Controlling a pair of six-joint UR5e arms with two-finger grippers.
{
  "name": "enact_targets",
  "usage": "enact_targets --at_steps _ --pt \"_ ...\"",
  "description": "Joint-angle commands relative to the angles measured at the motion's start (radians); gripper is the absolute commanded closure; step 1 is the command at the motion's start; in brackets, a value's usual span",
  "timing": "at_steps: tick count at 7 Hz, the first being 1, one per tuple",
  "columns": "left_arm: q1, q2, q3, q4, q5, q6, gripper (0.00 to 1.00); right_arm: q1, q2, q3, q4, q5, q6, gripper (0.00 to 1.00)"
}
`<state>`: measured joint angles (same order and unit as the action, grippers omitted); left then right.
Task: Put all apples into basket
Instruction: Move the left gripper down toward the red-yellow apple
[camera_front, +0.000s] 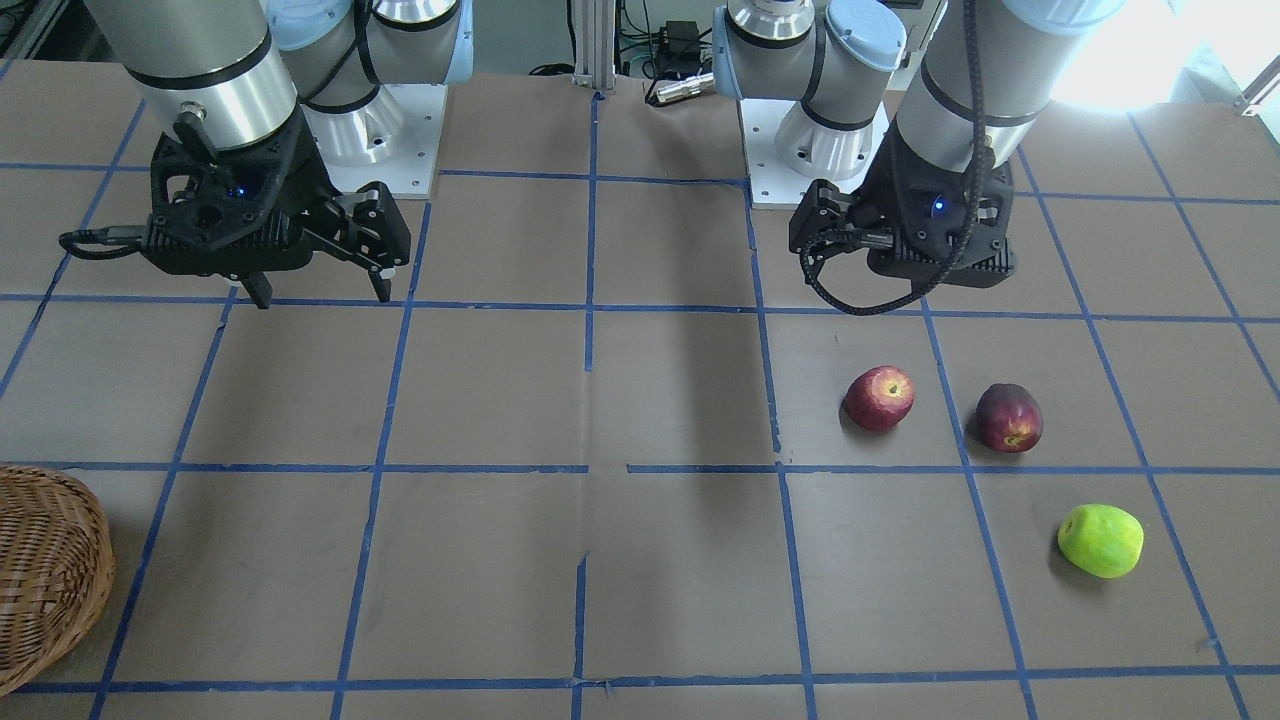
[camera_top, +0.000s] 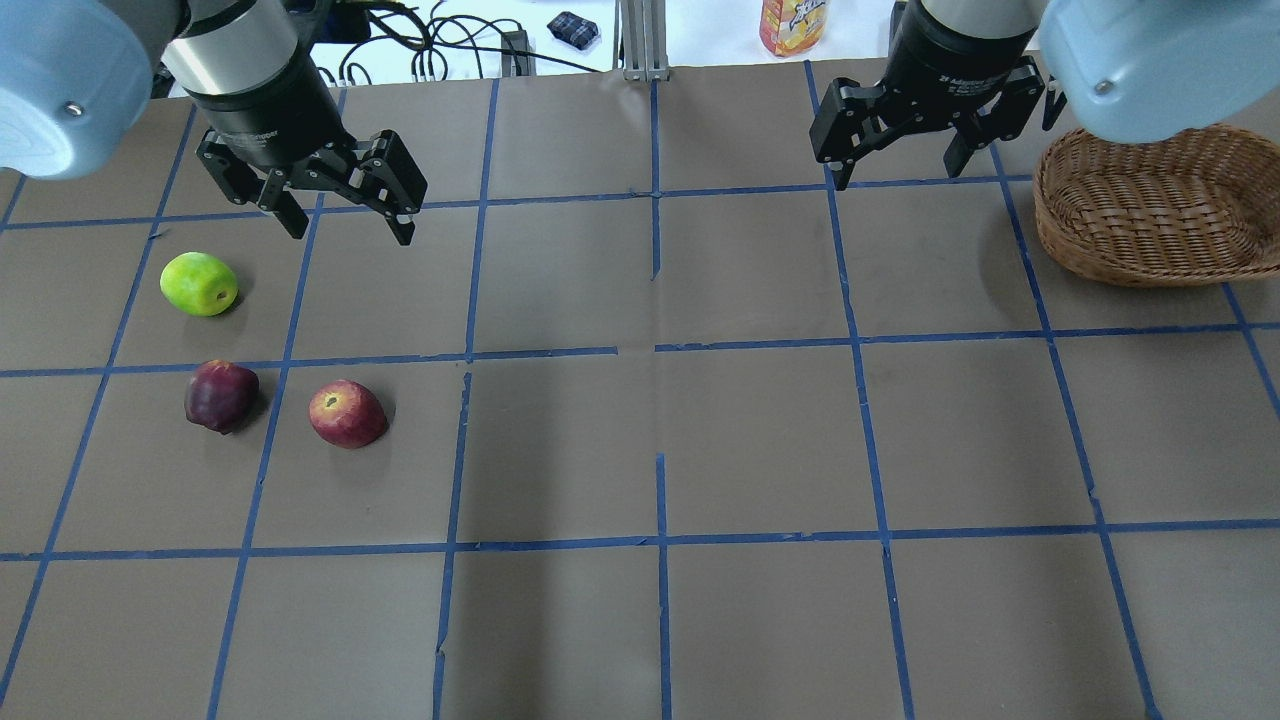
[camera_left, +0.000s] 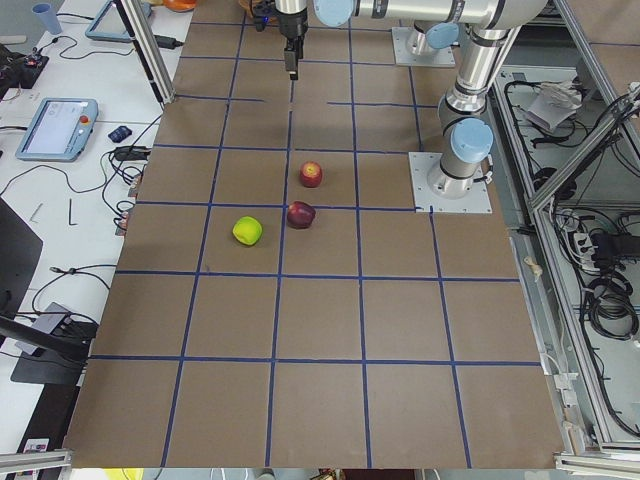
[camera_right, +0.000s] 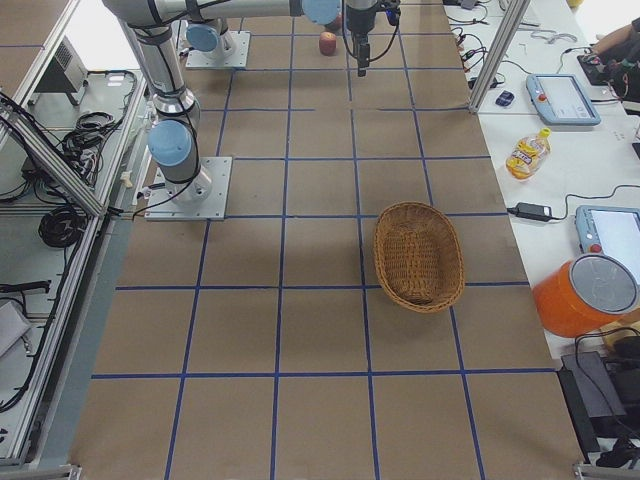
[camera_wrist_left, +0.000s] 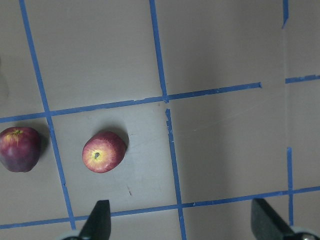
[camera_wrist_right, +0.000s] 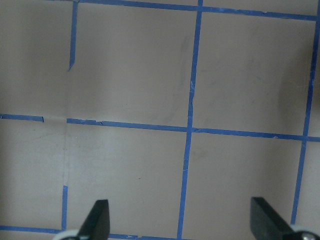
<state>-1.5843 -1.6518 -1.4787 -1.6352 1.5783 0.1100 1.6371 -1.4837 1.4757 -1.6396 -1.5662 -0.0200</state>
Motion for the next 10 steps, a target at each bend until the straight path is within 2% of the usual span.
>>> enact_targets --at_steps 1,6,7,8,9,10 --pt "-0.002 -0.003 0.003 0.002 0.0 0.0 0.0 -0.002 0.0 0.0 0.001 -0.002 0.002 0.0" --pt "0.006 -0.008 -0.003 0.002 0.002 0.01 0.0 -0.002 0.002 0.0 0.0 0.001 0.0 0.0" --pt "0.045 -0.025 -0.009 -0.005 0.0 0.057 0.0 -0.003 0.0 0.0 0.003 0.001 0.0 0.0" --pt "0.116 -0.032 -0.05 0.004 0.002 0.115 0.0 -0.002 0.0 0.0 0.001 0.001 0.0 0.0" --pt "0.194 -0.039 -0.143 0.062 0.0 0.237 0.0 -0.003 -0.001 0.0 0.003 0.001 0.0 0.0" --pt "0.263 -0.046 -0.252 0.174 0.0 0.281 0.0 -0.003 0.0 0.0 0.001 0.001 0.0 0.0"
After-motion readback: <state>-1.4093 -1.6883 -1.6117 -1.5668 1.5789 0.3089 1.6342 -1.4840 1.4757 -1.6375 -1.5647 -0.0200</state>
